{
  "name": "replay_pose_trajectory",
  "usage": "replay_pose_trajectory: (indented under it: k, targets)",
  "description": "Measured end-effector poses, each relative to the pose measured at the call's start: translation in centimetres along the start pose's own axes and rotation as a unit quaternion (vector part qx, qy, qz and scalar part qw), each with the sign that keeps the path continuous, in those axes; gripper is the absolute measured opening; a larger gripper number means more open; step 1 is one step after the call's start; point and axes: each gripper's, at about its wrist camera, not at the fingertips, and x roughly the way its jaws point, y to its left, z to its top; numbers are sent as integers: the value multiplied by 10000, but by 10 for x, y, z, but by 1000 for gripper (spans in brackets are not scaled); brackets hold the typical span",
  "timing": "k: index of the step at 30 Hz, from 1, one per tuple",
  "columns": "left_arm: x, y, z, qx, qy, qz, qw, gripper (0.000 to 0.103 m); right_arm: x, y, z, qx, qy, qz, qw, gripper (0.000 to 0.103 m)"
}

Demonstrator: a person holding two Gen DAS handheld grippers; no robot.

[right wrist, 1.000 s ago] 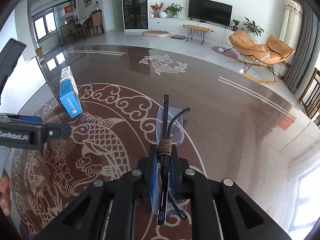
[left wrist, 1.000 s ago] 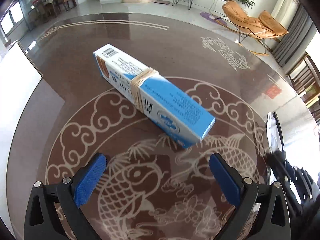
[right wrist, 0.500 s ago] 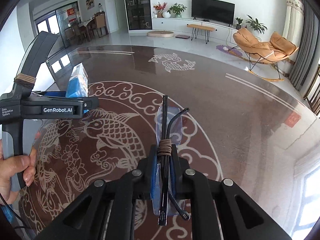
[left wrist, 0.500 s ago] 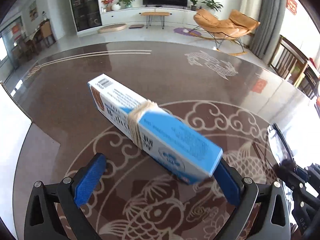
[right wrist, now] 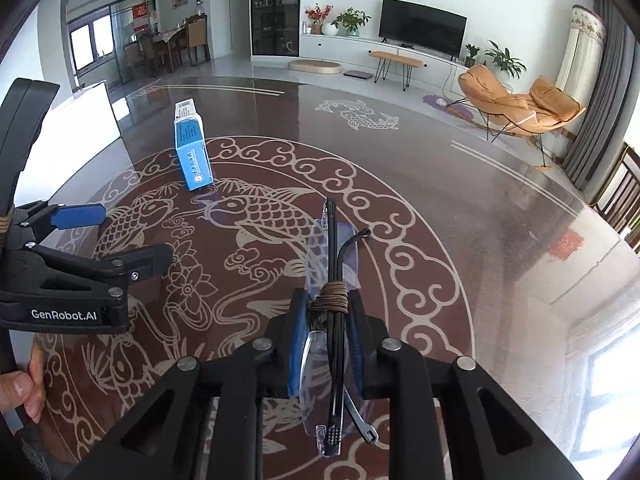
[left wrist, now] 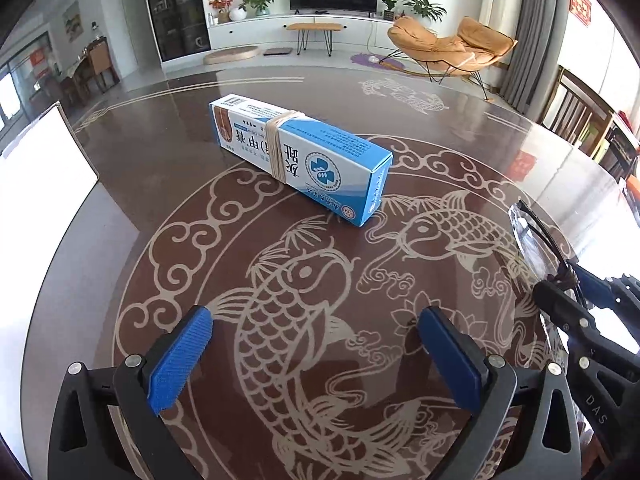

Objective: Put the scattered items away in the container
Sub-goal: 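Lift the eyeglasses with the right tool while the left tool approaches the toothpaste carton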

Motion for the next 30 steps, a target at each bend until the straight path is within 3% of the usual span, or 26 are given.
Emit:
replay_pose_trajectory:
  k: [1,2,3,5,9,14,17,30]
  targets:
    - [2,0,1,-36,-3,28,10000,103,1,-5,0,135,28,-192,9997,53]
    - [2,0,-1,-33,-10,27,10000,103,2,-12,1,331,79,-257,9991,68]
    - [3,1,-3,-23,-12,18,10000,103,4,-21,0,588,145,-130,9981,70]
    - [3,2,-3,2,-13,-9,10000,103,4,-31,0,809,103,76,9966,72]
    - [2,5,-5,34,-22,-37,10000,103,4,-21,0,568,127,-326,9978,73]
    - [0,4,-7,28,-26,-27,10000,103,1,-37,-2,864,122,10,9962,74]
    - [0,5,-7,29,-28,-27,10000,103,1,-29,0,684,160,-217,9973,74]
    - [-3,8,-4,8,-27,-14,10000,103,0,-31,2,748,174,-128,9970,76]
